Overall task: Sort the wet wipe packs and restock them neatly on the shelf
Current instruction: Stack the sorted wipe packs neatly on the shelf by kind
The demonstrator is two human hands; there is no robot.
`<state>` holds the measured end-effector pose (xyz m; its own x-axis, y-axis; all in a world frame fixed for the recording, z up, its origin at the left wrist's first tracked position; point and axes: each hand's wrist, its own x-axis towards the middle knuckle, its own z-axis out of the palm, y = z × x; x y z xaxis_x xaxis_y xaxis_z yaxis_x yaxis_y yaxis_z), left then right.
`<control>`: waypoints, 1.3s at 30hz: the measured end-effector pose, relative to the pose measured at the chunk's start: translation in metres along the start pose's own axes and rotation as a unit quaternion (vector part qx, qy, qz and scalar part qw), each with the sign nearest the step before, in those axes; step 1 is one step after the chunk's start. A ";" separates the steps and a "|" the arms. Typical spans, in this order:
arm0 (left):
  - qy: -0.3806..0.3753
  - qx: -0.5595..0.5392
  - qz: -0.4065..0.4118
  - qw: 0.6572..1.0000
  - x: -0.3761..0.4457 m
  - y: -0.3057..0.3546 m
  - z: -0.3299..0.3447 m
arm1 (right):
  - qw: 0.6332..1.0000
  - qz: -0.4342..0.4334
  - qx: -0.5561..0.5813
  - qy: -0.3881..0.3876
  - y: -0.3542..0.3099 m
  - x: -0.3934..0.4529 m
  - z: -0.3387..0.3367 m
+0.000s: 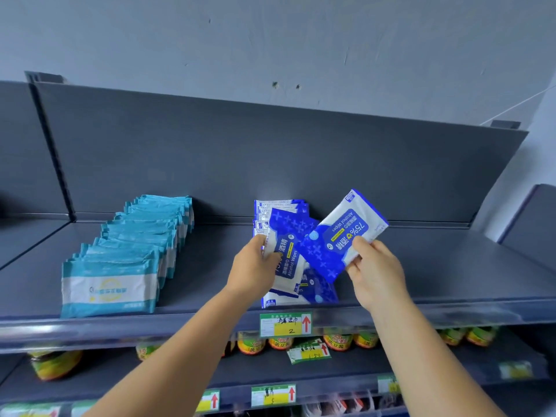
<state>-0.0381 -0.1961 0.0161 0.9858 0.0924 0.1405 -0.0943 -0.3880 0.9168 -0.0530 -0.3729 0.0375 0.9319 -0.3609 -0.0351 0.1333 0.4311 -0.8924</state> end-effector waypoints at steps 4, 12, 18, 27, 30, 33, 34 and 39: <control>0.003 -0.074 -0.011 0.997 -0.006 0.001 0.006 | 0.994 0.058 0.082 0.041 0.012 -0.005 0.013; 0.048 -0.170 -0.063 0.982 -0.008 0.007 0.014 | 0.996 0.090 0.013 -0.002 0.025 -0.010 0.026; 0.021 -0.055 -0.008 0.998 0.002 0.009 0.003 | 0.777 -0.316 -0.543 -0.016 0.001 0.017 0.001; -0.029 -0.087 0.025 0.995 -0.002 0.016 0.009 | 0.943 -0.104 -0.312 -0.047 0.005 0.010 0.007; -0.052 -0.104 0.025 0.993 -0.007 0.019 0.017 | 0.972 -0.029 -0.226 -0.052 0.018 0.000 0.017; -0.029 -0.056 0.036 0.997 -0.004 0.019 0.017 | 0.969 -0.015 -0.238 -0.067 0.026 0.000 0.020; -0.015 -0.027 0.045 0.999 -0.002 0.020 0.014 | 0.962 -0.025 -0.263 -0.072 0.026 0.003 0.017; 0.011 0.125 0.064 0.990 0.007 0.015 -0.010 | 0.762 -0.112 -0.624 -0.132 0.023 0.023 -0.017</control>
<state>-0.0344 -0.1919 0.0349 0.9644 0.0476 0.2601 -0.1776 -0.6121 0.7706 -0.0338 -0.3851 0.0089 0.9903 -0.0610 0.1249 0.0266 -0.7988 -0.6010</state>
